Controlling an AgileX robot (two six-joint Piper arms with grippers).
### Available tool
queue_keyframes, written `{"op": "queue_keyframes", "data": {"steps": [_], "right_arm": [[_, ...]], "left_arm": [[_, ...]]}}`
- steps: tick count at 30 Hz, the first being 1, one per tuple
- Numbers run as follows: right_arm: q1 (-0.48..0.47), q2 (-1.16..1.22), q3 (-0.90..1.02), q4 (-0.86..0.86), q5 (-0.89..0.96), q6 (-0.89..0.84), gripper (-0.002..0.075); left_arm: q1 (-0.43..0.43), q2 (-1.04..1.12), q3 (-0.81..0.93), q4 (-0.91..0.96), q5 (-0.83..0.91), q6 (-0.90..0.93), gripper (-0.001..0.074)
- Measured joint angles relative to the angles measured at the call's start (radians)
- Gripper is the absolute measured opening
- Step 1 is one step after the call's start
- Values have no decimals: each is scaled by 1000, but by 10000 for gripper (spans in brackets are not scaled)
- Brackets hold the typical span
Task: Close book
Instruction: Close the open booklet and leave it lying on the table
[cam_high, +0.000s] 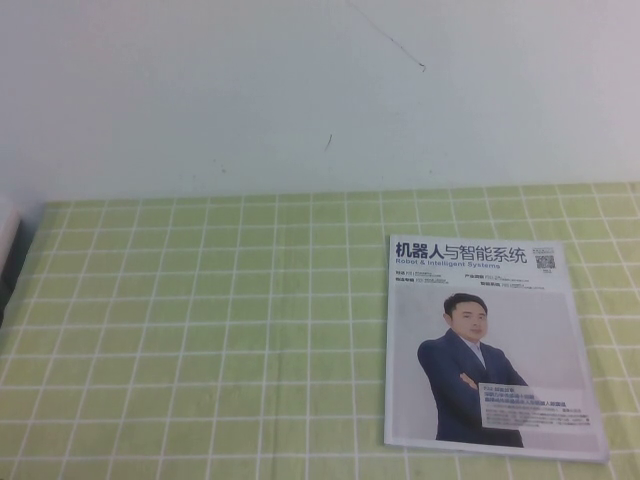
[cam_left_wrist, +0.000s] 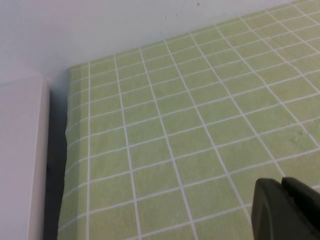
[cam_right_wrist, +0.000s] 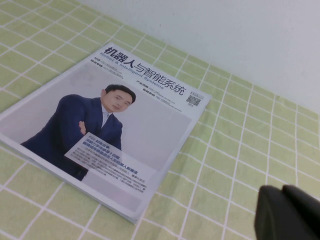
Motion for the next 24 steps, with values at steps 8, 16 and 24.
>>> {"op": "queue_keyframes", "data": {"steps": [8,16,24], "right_arm": [[0,0,0,1,0,0,-3],[0,0,0,1,0,0,-3],[0,0,0,1,0,0,-3]], "left_arm": [[0,-2,0,0,0,-145,-4],[2,-2,0,4,0,-190,-4],[4,-2,0,4,0,-196,-4]]}}
